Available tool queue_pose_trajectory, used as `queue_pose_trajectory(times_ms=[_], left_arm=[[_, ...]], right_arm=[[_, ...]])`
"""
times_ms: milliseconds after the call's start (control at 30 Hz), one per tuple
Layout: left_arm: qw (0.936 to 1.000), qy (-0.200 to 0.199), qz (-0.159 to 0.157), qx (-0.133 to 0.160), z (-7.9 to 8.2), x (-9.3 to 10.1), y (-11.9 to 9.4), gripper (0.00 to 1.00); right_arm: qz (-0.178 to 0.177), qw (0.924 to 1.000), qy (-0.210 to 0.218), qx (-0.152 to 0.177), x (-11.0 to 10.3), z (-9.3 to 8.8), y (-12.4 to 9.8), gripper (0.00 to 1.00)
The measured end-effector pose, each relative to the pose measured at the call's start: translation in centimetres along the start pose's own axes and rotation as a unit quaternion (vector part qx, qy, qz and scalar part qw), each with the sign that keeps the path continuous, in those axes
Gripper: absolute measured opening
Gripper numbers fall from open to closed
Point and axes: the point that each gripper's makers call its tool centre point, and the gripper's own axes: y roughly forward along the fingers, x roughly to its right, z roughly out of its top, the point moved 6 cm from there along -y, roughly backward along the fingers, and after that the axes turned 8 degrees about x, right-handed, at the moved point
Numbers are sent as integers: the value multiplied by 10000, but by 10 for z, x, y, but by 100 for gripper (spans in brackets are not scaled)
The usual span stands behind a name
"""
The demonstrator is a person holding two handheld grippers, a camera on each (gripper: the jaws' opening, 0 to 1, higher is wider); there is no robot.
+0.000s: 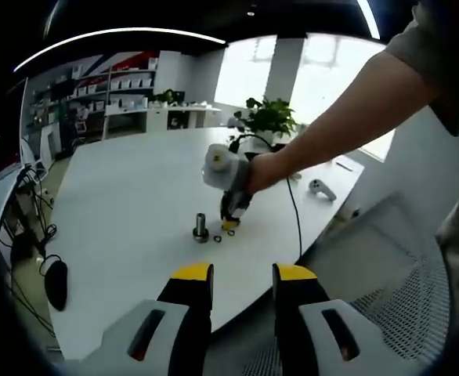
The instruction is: Place the washer onto the threaded stud by aligning its center hole with the stud, sliding it down to the base, and recovering from edge contact or off-axis alignment until the washer reaches the visible bottom stop.
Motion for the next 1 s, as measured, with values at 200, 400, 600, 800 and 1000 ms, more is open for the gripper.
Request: queue_pose_trajectory(times_ms=[200,400,600,800,1000], left_arm=[[10000,1,-2,-2,0,0,0,28],[10000,-5,-8,18,0,0,1,28],[10000,-11,-8,19,0,0,0,28],[10000,-26,16,58,1,-1,0,28],[10000,-16,0,22,1,0,0,28]], right_arm=[[-27,9999,107,25,6,1,1,19],[112,9997,-188,-76,-1,-6,2,19],[203,9998,-16,-3,2,-4,1,18],[285,9996,-65,-49,2,-3,2,17],[280,9986,-321,-328,2,1,4,15]])
